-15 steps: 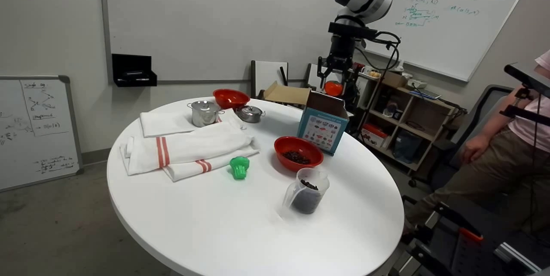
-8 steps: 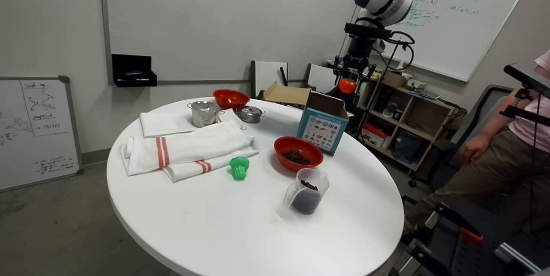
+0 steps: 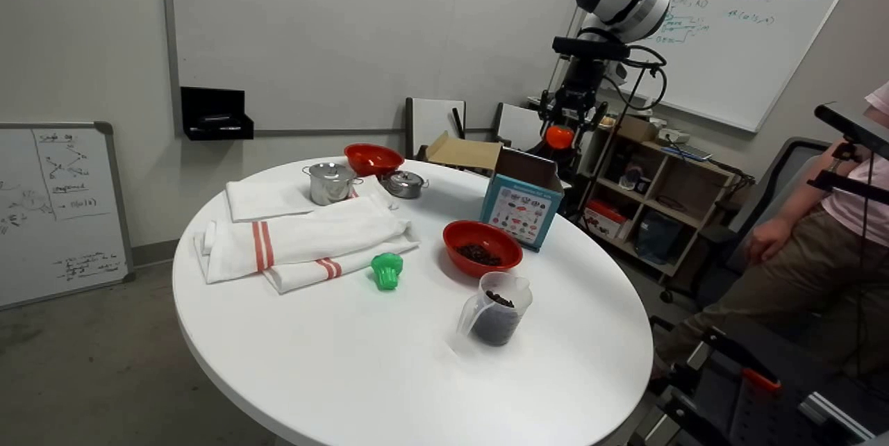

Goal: Put the plastic tomato in the blue box

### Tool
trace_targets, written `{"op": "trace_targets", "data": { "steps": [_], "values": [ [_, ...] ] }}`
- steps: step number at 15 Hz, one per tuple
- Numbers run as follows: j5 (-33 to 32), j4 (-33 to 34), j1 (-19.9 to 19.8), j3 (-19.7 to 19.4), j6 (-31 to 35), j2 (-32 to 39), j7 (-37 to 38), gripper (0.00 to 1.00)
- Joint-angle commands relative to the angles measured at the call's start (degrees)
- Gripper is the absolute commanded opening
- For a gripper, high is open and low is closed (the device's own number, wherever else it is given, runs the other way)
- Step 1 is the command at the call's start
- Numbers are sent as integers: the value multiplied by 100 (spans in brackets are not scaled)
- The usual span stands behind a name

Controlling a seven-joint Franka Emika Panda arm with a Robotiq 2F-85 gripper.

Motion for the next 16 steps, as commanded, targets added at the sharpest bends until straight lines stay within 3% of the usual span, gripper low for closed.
{"op": "trace_targets", "data": {
  "steps": [1,5,6,7,16],
  "values": [
    [-11,33,-22,18,-21,15,20,63],
    [-9,28,-22,18,-21,15,37,63],
    [-8,27,-22,18,-21,15,38,38],
    [-87,-749,19,-69,252,-415,-123,38],
    [118,-1864,51,-280,1401,-820,241,38]
  ]
}}
